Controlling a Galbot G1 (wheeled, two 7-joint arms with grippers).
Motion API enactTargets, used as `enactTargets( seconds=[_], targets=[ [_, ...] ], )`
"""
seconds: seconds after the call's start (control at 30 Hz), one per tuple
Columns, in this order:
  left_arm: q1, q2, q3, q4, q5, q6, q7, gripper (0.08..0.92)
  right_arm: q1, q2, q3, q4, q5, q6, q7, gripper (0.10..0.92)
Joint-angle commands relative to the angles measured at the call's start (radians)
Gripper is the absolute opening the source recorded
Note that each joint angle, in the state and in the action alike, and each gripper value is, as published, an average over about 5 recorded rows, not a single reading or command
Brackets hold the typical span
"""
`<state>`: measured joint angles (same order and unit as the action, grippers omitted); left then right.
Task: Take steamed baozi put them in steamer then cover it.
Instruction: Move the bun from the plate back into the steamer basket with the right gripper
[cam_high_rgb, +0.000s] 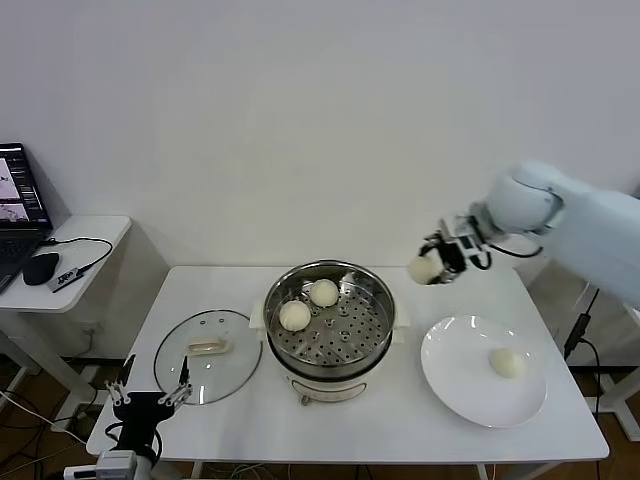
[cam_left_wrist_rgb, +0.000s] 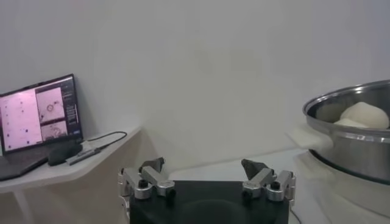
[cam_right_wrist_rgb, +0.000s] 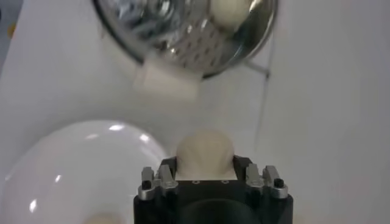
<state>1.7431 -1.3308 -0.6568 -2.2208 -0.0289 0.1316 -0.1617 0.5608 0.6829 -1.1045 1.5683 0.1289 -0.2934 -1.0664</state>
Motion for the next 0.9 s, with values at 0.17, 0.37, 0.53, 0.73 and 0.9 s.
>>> enactTargets(
  seconds=[0.17, 0.37, 0.53, 0.73, 0.9],
  targets=[
    [0.011, -0.006, -0.024, -0.009, -0.003, 0.0, 0.0, 0.823, 0.063, 0.317, -0.142, 0.021, 0.105, 0.066, 0.091, 0.585],
    [0.004, -0.016, -0.032, -0.009, -0.002, 0.0, -0.001, 0.823, 0.022, 0.396, -0.192, 0.01, 0.013, 0.168, 0.11, 0.585],
    [0.002, -0.026, -0.029, -0.01, -0.001, 0.0, -0.002, 0.823, -0.016, 0.423, -0.213, 0.025, -0.064, 0.243, 0.11, 0.585],
    [0.002, -0.027, -0.025, -0.013, -0.002, 0.0, -0.002, 0.823, -0.068, 0.448, -0.22, -0.015, -0.166, 0.337, 0.117, 0.585],
    [0.002, -0.029, -0.024, -0.01, -0.002, -0.001, -0.002, 0.823, -0.091, 0.442, -0.228, 0.003, -0.208, 0.374, 0.12, 0.586]
  ],
)
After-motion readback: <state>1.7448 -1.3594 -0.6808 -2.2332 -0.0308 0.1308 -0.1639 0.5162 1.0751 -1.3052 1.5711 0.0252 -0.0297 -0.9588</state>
